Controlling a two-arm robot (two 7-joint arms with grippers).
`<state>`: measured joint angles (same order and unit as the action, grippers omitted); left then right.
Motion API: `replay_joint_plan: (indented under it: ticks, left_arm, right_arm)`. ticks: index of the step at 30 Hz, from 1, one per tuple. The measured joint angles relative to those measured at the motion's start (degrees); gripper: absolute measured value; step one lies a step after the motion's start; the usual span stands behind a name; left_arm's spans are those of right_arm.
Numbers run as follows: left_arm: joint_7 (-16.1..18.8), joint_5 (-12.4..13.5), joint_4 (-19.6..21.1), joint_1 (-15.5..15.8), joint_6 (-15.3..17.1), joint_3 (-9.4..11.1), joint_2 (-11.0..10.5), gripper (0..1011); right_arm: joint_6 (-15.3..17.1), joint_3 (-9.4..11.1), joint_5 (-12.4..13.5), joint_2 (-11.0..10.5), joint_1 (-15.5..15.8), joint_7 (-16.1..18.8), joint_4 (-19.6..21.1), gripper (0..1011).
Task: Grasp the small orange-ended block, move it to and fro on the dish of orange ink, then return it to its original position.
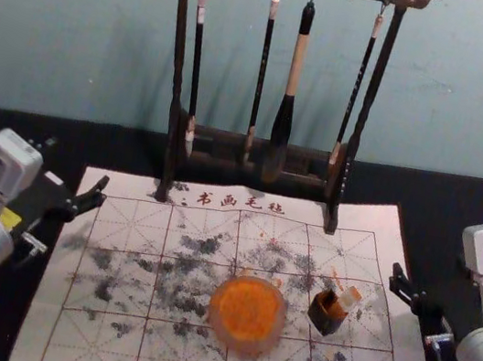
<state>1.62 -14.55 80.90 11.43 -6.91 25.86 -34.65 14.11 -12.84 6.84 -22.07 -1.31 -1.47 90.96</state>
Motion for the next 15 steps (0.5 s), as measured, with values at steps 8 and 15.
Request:
replay_joint_plan:
  ticks: [8, 15]
  left_arm:
    - [0.0, 0.0, 0.0, 0.0, 0.0, 0.0, 0.0, 1001]
    - [0.0, 0.0, 0.0, 0.0, 0.0, 0.0, 0.0, 1001]
  right_arm:
    - [0.1, 0.0, 0.0, -0.1, 0.0, 0.1, 0.1, 1002]
    - [0.1, -0.1, 0.1, -0.1, 0.1, 0.1, 0.2, 1002]
